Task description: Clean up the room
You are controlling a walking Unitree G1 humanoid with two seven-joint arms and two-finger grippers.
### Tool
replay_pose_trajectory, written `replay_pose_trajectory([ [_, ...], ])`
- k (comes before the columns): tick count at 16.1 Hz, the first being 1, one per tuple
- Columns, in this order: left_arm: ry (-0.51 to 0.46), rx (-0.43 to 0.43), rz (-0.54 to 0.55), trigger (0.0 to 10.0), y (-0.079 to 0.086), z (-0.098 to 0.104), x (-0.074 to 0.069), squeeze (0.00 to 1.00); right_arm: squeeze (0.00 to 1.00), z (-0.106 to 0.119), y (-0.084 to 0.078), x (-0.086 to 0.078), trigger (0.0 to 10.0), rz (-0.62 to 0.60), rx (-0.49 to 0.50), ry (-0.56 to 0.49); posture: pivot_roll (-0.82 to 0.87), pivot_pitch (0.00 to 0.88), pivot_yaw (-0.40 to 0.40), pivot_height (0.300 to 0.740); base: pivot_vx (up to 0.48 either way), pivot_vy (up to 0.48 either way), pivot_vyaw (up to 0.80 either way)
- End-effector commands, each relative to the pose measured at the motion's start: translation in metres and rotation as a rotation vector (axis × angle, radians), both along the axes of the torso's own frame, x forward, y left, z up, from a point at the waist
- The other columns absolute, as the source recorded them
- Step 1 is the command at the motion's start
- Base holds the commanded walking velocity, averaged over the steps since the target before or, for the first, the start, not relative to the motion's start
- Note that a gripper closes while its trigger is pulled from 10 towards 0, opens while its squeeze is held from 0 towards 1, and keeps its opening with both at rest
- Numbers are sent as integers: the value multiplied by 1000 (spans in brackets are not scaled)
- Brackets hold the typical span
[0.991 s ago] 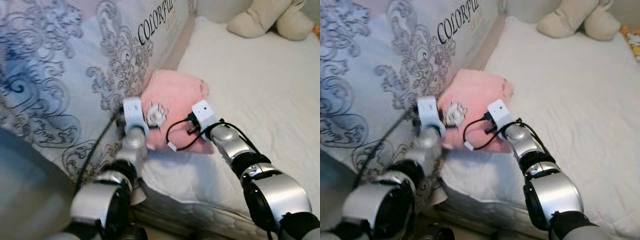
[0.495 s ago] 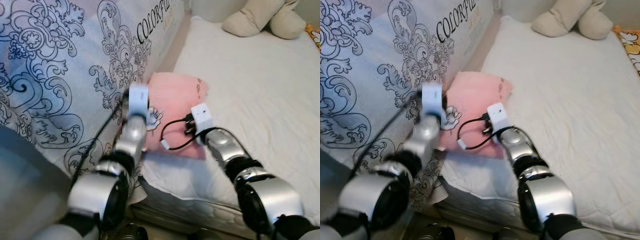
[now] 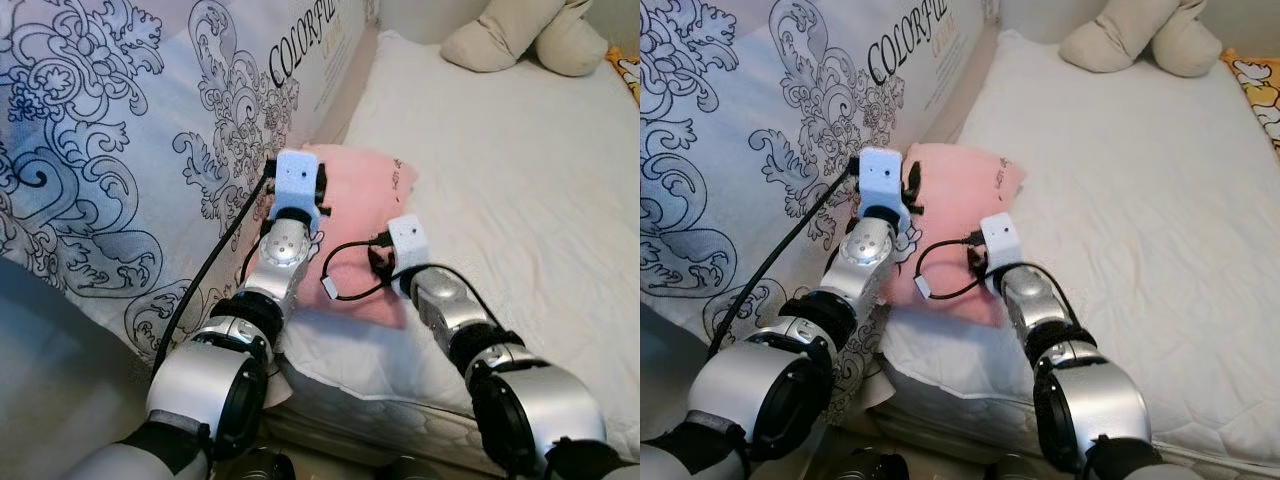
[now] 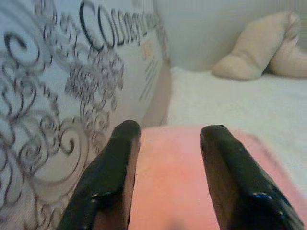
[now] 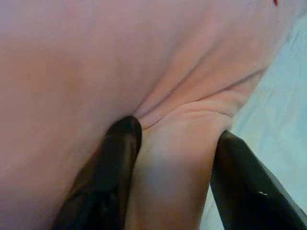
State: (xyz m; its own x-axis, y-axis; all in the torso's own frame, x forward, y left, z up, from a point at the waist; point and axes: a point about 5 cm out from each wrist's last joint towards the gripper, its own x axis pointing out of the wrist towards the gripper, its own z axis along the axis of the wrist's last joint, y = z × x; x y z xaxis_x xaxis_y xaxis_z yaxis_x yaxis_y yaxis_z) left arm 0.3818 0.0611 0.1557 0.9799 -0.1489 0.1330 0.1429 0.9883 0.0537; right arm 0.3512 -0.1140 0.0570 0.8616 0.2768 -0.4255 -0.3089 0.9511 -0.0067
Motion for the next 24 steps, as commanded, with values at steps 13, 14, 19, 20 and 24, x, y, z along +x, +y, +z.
replay_pose_trajectory([
  [13,-5,-30,-70,10000,13,-19,-14,1000,1000,-16,16,-34,10000,-157,191,-72,-141,0,36,732,0,0,0],
  [14,-22,-27,-96,10000,17,-21,-20,1000,1000,-6,8,-46,10000,-173,122,-182,-144,0,35,732,0,0,0],
  [19,-42,-42,-97,10000,31,-24,-33,1000,1000,18,-28,-60,10000,-244,8,-338,-155,0,31,732,0,0,0],
  [20,-35,-50,-92,10000,31,-25,-35,1000,1000,20,-32,-63,10000,-259,-4,-331,-155,0,32,732,0,0,0],
  [24,-57,-80,-59,10000,55,-22,-70,1000,1000,56,-54,-88,10000,-278,-122,-535,-149,0,36,732,0,0,0],
])
